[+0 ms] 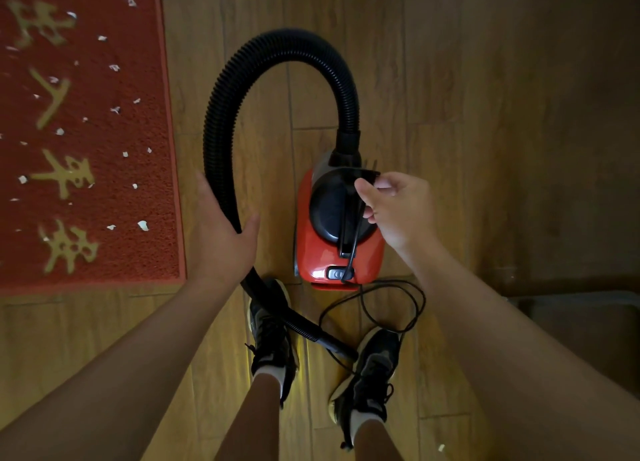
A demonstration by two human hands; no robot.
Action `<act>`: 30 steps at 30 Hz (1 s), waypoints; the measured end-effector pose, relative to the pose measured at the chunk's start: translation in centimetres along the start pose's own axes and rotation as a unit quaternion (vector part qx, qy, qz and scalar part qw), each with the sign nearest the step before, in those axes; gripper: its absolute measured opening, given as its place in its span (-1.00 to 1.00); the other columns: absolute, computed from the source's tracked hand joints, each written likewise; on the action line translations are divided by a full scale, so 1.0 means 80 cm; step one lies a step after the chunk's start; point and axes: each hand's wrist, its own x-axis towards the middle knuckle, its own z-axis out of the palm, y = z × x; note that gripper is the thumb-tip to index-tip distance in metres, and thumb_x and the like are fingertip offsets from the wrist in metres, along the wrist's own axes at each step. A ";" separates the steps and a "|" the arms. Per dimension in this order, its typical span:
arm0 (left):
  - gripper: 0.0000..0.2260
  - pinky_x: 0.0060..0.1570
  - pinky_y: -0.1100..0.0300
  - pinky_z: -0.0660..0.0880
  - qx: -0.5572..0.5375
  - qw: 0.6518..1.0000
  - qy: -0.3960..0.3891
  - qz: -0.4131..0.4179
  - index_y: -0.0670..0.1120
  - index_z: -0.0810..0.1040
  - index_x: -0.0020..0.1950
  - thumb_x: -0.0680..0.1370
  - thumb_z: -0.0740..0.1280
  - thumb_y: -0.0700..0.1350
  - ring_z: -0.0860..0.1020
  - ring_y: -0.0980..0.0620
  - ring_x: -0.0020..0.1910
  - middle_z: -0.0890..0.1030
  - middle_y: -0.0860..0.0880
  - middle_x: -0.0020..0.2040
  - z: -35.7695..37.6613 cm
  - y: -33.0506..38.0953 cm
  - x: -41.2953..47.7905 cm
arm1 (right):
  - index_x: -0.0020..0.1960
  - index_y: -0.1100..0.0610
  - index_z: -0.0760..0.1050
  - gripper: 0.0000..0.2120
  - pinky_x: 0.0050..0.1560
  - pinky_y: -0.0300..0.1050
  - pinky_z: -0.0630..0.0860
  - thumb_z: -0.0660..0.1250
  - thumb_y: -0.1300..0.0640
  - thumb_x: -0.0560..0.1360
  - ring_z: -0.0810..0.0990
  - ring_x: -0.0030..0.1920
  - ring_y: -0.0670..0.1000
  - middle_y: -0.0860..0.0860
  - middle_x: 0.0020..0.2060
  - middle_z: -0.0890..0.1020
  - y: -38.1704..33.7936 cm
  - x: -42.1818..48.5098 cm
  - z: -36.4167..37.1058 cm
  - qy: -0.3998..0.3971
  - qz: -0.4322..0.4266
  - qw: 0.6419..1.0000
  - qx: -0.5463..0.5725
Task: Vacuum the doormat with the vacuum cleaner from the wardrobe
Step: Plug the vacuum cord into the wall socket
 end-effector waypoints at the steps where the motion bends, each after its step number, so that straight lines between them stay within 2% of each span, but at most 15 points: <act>1: -0.11 0.59 0.01 0.13 0.013 1.000 0.009 0.010 -0.09 -0.13 0.68 0.58 0.43 -0.07 0.12 0.02 0.62 0.08 -0.06 0.67 0.001 0.002 -0.007 | -0.20 0.16 0.62 -0.81 -0.26 0.04 0.63 0.48 0.06 0.50 0.67 -0.38 -0.03 0.02 -0.38 0.67 -0.003 -0.005 -0.005 -0.005 -0.002 1.000 0.008; 4: -0.13 0.60 0.03 0.02 0.064 0.997 0.031 0.019 -0.13 -0.08 0.67 0.57 0.44 -0.06 0.03 -0.04 0.64 0.04 -0.13 0.67 0.007 0.014 -0.032 | -0.16 0.26 0.62 -0.80 -0.36 -0.19 0.53 0.48 0.13 0.51 0.66 -0.40 -0.05 0.09 -0.32 0.69 -0.013 -0.019 -0.021 -0.015 -0.010 1.000 0.024; 7: -0.14 0.56 0.15 -0.02 0.055 0.998 0.008 0.028 -0.12 -0.06 0.67 0.56 0.45 -0.07 0.04 -0.04 0.64 0.05 -0.14 0.66 0.015 0.030 -0.062 | -0.09 0.31 0.63 -0.80 -0.38 -0.26 0.54 0.46 0.15 0.53 0.68 -0.37 -0.05 0.13 -0.26 0.71 -0.018 -0.035 -0.037 -0.028 -0.015 0.999 0.029; 10: -0.14 0.56 0.12 0.12 0.009 0.997 -0.076 0.027 -0.03 -0.04 0.67 0.56 0.46 -0.02 0.11 0.07 0.61 0.11 0.00 0.65 0.026 0.048 -0.091 | -0.07 0.32 0.63 -0.79 -0.32 -0.15 0.61 0.44 0.14 0.54 0.70 -0.31 0.05 0.16 -0.24 0.72 -0.021 -0.046 -0.050 -0.037 -0.022 0.998 0.036; 13: -0.27 0.43 0.32 0.27 -0.014 0.984 -0.166 0.056 0.11 0.10 0.64 0.58 0.43 0.04 0.24 0.27 0.48 0.24 0.25 0.54 0.044 0.060 -0.116 | -0.08 0.33 0.63 -0.80 -0.34 -0.19 0.59 0.43 0.16 0.55 0.69 -0.34 0.01 0.16 -0.25 0.71 -0.020 -0.057 -0.061 -0.040 -0.034 0.998 0.037; 15: -0.34 0.41 0.17 0.39 -0.036 0.969 -0.234 0.068 0.15 0.19 0.61 0.59 0.42 0.04 0.33 0.25 0.45 0.32 0.26 0.50 0.060 0.063 -0.129 | -0.09 0.32 0.63 -0.80 -0.35 -0.20 0.58 0.43 0.16 0.55 0.67 -0.35 -0.01 0.16 -0.26 0.71 -0.019 -0.064 -0.068 -0.038 -0.043 0.998 0.034; 16: -0.35 0.42 0.14 0.38 -0.041 0.961 -0.267 0.061 0.14 0.20 0.62 0.59 0.42 0.03 0.33 0.23 0.46 0.33 0.25 0.50 0.068 0.063 -0.136 | -0.09 0.31 0.63 -0.80 -0.34 -0.18 0.59 0.43 0.16 0.55 0.67 -0.35 -0.01 0.17 -0.26 0.71 -0.018 -0.068 -0.072 -0.037 -0.046 0.998 0.034; 18: -0.36 0.41 0.20 0.33 -0.037 0.948 -0.310 0.055 0.08 0.22 0.62 0.59 0.42 0.03 0.32 0.18 0.50 0.35 0.16 0.53 0.082 0.064 -0.149 | -0.08 0.29 0.64 -0.81 -0.32 -0.16 0.59 0.43 0.14 0.55 0.66 -0.34 0.00 0.18 -0.26 0.70 -0.014 -0.073 -0.079 -0.032 -0.049 0.998 0.037; 22: -0.47 0.45 0.19 0.32 -0.017 0.948 -0.309 0.068 0.02 0.34 0.57 0.62 0.39 0.00 0.36 0.19 0.48 0.44 0.12 0.49 0.101 0.070 -0.167 | -0.06 0.26 0.64 -0.82 -0.35 -0.19 0.57 0.45 0.13 0.54 0.64 -0.39 -0.06 0.09 -0.32 0.68 -0.006 -0.083 -0.091 -0.018 -0.048 0.998 0.045; 26: -0.61 0.35 0.24 0.37 -0.019 0.955 -0.286 0.071 0.00 0.48 0.47 0.63 0.36 -0.06 0.47 0.15 0.39 0.55 0.08 0.39 0.112 0.077 -0.178 | -0.16 0.15 0.63 -0.87 -0.34 -0.18 0.59 0.44 0.12 0.54 0.64 -0.38 -0.06 0.03 -0.35 0.68 0.000 -0.096 -0.106 -0.015 -0.048 0.997 0.052; 30: -0.80 0.26 0.04 0.54 -0.014 0.958 -0.272 0.086 0.06 0.61 0.23 0.62 0.36 -0.06 0.57 0.15 0.20 0.65 0.14 0.15 0.124 0.077 -0.188 | -0.17 0.17 0.62 -0.85 -0.35 -0.22 0.58 0.45 0.13 0.54 0.63 -0.41 -0.10 -0.02 -0.40 0.65 0.008 -0.110 -0.119 -0.009 -0.042 0.997 0.058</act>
